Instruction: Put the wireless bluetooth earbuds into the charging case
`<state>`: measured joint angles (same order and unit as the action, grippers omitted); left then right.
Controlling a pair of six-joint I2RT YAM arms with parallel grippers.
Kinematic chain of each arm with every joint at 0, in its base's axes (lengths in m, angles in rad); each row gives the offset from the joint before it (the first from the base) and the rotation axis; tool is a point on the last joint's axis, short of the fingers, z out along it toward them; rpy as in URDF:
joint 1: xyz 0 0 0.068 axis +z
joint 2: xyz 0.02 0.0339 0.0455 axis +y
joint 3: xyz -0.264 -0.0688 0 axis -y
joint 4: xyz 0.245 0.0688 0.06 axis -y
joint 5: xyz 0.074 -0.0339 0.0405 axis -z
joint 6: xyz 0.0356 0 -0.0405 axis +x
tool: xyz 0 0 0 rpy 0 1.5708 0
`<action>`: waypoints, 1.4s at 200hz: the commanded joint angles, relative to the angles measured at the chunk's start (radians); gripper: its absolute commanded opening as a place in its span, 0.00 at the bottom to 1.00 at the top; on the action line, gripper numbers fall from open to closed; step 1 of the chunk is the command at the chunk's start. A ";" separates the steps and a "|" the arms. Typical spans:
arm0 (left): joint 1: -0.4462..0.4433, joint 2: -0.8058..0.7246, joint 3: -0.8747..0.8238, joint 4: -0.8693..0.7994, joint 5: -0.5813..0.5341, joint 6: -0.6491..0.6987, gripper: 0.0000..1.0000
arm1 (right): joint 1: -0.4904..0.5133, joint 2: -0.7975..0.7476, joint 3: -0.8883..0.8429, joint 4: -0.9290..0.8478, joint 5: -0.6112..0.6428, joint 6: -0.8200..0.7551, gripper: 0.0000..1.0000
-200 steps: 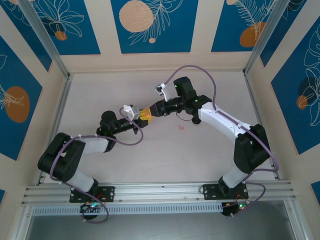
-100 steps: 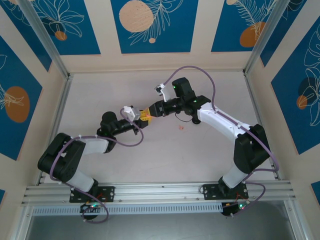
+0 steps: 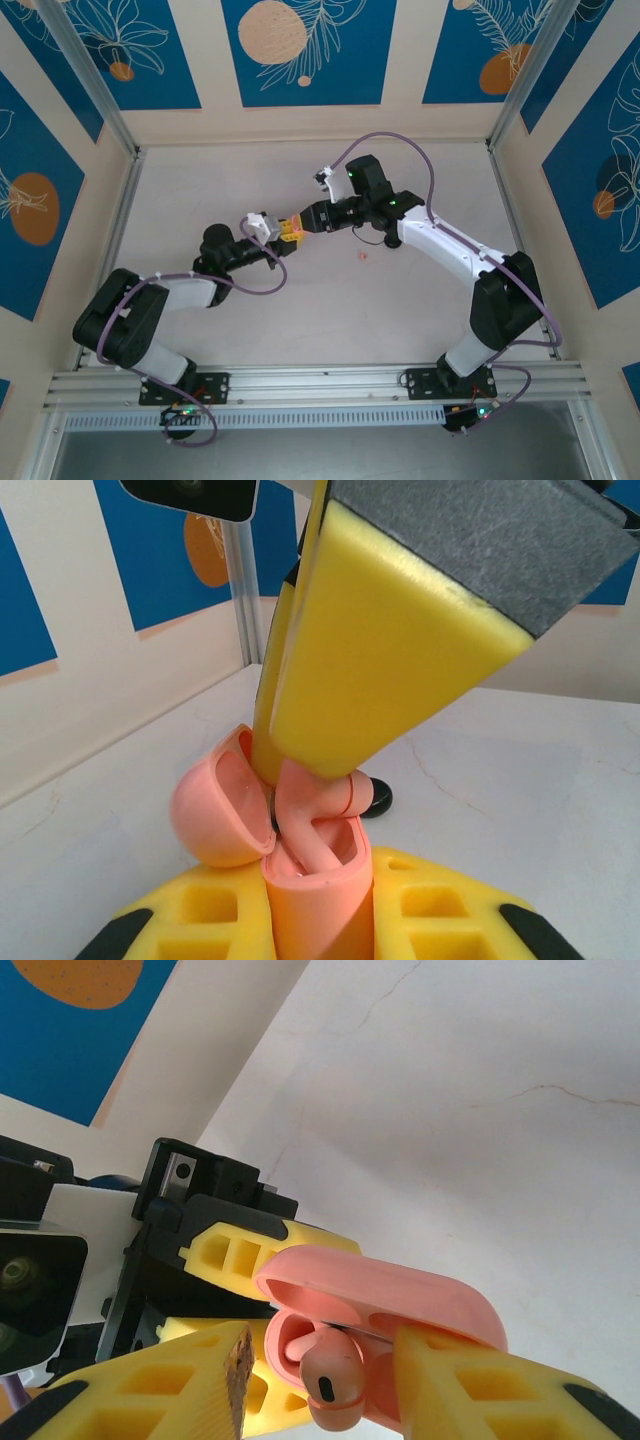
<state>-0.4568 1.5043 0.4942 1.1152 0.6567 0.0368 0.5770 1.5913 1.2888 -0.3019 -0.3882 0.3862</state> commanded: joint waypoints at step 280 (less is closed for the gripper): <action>-0.034 -0.051 0.009 -0.017 0.014 0.057 0.16 | 0.214 -0.037 0.105 -0.167 0.348 -0.308 0.23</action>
<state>-0.4610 1.4796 0.4915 1.0622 0.6510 0.0711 0.7349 1.5803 1.3727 -0.4721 0.0048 0.1287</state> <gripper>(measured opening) 0.196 0.229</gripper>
